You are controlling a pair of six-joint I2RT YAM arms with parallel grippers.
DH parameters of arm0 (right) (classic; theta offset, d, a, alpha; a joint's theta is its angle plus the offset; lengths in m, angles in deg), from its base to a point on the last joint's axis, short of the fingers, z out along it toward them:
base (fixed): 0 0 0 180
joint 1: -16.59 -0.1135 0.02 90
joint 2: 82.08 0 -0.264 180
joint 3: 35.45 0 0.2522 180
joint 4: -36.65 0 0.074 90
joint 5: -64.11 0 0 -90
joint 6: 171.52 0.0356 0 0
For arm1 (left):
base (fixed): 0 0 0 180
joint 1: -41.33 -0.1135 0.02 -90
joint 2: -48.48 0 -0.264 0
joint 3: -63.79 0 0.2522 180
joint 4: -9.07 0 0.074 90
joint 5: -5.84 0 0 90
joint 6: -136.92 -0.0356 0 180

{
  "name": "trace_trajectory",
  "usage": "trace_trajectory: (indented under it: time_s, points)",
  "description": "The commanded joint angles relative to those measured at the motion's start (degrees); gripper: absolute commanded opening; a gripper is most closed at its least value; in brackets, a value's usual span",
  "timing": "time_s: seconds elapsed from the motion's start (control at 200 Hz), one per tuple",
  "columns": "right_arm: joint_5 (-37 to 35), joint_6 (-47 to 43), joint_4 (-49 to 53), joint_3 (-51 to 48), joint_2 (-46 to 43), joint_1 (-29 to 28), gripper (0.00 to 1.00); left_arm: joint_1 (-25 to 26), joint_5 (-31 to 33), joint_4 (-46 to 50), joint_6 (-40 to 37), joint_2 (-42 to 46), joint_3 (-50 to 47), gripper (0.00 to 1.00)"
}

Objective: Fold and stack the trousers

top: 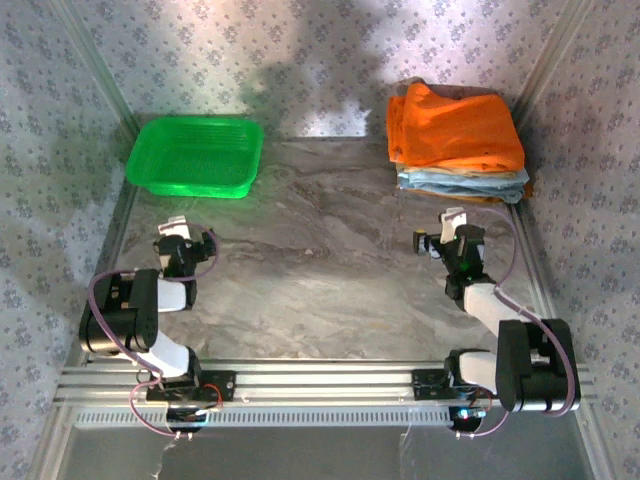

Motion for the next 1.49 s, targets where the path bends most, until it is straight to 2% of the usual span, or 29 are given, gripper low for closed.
trace_trajectory:
  time_s: [0.0, 0.17, 0.195, 0.23, 0.285, 0.33, 0.37, 0.415, 1.489]
  points:
    - [-2.2, 0.7, -14.3, -3.5, 3.6, 0.3, 1.0, 0.8, -3.8, 3.1, -2.2, -0.1, 3.0, 1.0]
    - [-3.0, 0.4, -32.6, -5.7, 17.9, 0.6, 1.0, 0.9, -3.7, 3.1, -2.3, -0.2, 3.0, 1.0]
    - [-3.2, 0.0, -29.6, -4.3, 17.2, 0.3, 1.0, 0.9, -3.5, 3.2, -2.3, -0.2, 3.1, 1.0]
    - [-2.8, 0.2, -20.3, -1.6, 15.3, 0.4, 1.0, 0.9, -3.6, 2.9, -2.3, -0.3, 3.0, 1.0]
    - [-1.8, 1.7, -20.7, 0.0, 17.4, 1.7, 1.0, 0.9, -3.5, 3.1, -2.4, -0.3, 3.0, 1.0]
    - [-0.9, 3.4, -15.6, 1.8, 16.6, 3.3, 1.0, 1.0, -3.5, 3.1, -2.5, -0.3, 3.1, 1.0]
    - [-0.7, 3.5, -18.4, 1.1, 17.3, 3.7, 1.0, 1.1, -3.4, 3.2, -2.6, -0.3, 3.1, 1.0]
    - [-1.1, 3.4, -15.9, 1.6, 16.8, 3.4, 1.0, 1.2, -3.4, 3.5, -2.7, -0.3, 3.3, 1.0]
    - [-1.5, 3.2, -17.2, 1.1, 16.8, 3.1, 1.0, 2.2, -3.2, 5.2, -4.1, -0.5, 4.3, 1.0]
